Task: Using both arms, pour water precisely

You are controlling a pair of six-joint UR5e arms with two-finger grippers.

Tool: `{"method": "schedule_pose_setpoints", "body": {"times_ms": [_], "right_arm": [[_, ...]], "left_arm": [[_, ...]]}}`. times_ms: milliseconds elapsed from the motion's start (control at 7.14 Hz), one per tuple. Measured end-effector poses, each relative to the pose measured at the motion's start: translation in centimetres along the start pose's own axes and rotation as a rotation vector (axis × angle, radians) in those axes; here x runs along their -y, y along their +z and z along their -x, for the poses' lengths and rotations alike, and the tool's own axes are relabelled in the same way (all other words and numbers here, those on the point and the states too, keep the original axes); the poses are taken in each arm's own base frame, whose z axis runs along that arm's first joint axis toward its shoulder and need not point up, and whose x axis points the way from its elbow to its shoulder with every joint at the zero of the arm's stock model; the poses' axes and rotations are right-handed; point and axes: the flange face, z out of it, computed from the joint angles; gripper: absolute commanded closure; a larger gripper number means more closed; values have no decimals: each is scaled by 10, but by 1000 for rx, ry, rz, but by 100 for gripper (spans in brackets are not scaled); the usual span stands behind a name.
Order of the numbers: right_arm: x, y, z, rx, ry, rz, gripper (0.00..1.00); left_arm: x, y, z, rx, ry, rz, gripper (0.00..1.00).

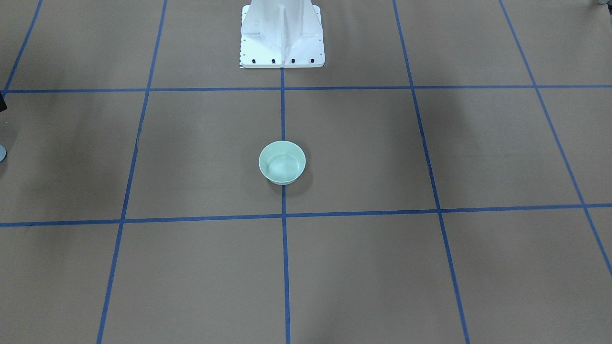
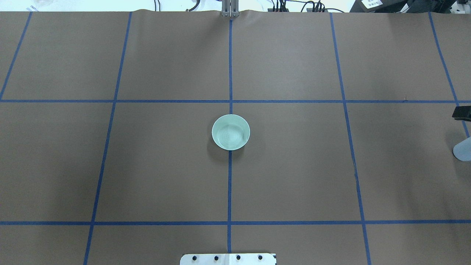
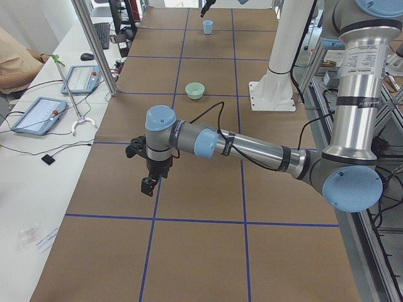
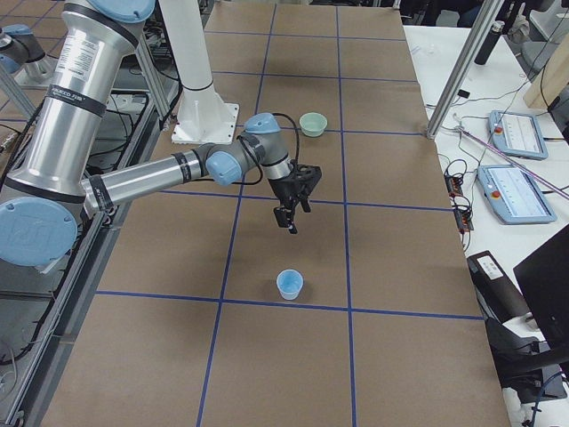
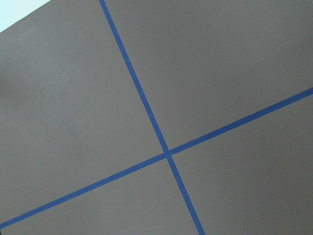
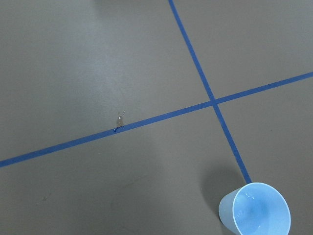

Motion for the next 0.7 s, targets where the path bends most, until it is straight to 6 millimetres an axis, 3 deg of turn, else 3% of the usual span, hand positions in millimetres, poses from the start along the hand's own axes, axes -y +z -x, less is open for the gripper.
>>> {"method": "schedule_pose_setpoints", "body": {"times_ms": [420,701], "right_arm": [[-54,25,-10,-105,95,-157,0],[-80,49,-21,-138,196,-255,1]], "left_arm": [[0,0,0,0,1,-1,0],[1,0,0,0,1,-1,0]]}}
